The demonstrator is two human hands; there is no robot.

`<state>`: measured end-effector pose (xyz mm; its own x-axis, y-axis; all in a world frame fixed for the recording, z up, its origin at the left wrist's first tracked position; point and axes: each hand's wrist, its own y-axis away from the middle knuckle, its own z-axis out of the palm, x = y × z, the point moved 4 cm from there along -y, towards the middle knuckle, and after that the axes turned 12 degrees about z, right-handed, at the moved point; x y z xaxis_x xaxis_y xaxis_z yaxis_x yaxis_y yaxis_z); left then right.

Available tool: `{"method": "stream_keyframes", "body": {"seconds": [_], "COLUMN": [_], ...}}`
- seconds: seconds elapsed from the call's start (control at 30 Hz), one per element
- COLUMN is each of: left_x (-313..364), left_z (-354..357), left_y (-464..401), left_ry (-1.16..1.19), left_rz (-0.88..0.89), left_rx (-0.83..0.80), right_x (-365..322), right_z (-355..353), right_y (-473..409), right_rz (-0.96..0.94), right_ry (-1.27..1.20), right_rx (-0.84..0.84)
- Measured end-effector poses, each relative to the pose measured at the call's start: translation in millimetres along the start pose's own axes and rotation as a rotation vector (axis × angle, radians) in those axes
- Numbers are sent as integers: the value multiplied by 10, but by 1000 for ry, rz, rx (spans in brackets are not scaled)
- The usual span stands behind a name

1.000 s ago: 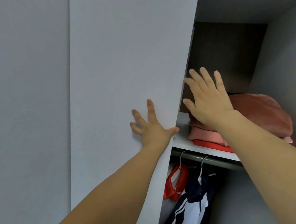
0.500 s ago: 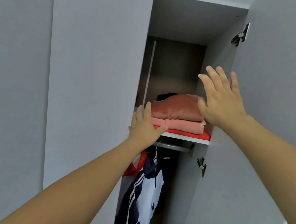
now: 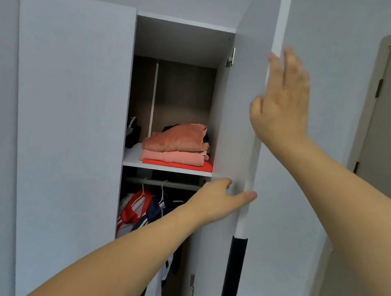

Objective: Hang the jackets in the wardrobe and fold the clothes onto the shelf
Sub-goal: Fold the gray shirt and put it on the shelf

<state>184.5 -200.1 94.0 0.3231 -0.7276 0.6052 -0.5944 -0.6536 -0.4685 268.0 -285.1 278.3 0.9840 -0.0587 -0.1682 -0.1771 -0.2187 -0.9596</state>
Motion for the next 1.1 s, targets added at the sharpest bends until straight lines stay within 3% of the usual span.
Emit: {"method": "stream_keyframes", "body": {"seconds": [0.07,0.13,0.5,0.63,0.8,0.9,1.1], "left_x": [123,204,222,208,-67,-289,-831], "left_z": [41,34,-330,-547,-878,-1125,-1735], "left_y": [-20,-39,240,445,601,644,573], "left_ry": [-116,-227,-415,-744,-968,-1049,-1248], "left_rz": [17,39,173,336,354,342,215], "left_rx": [72,152,488,611,584,508,362], "right_x": [260,382,194,68,-194,-444,-817], "right_z": [15,102,327,559,940,1208,1901], "right_y": [-2,50,183,231,362,448,616], "right_rz": [280,431,362,349,151,-38,-209], "right_ry": [-275,-457,-686,-750,-698,-538,-257], "right_rx": [-174,-364,-382,-459,-553,-592,-655]}}
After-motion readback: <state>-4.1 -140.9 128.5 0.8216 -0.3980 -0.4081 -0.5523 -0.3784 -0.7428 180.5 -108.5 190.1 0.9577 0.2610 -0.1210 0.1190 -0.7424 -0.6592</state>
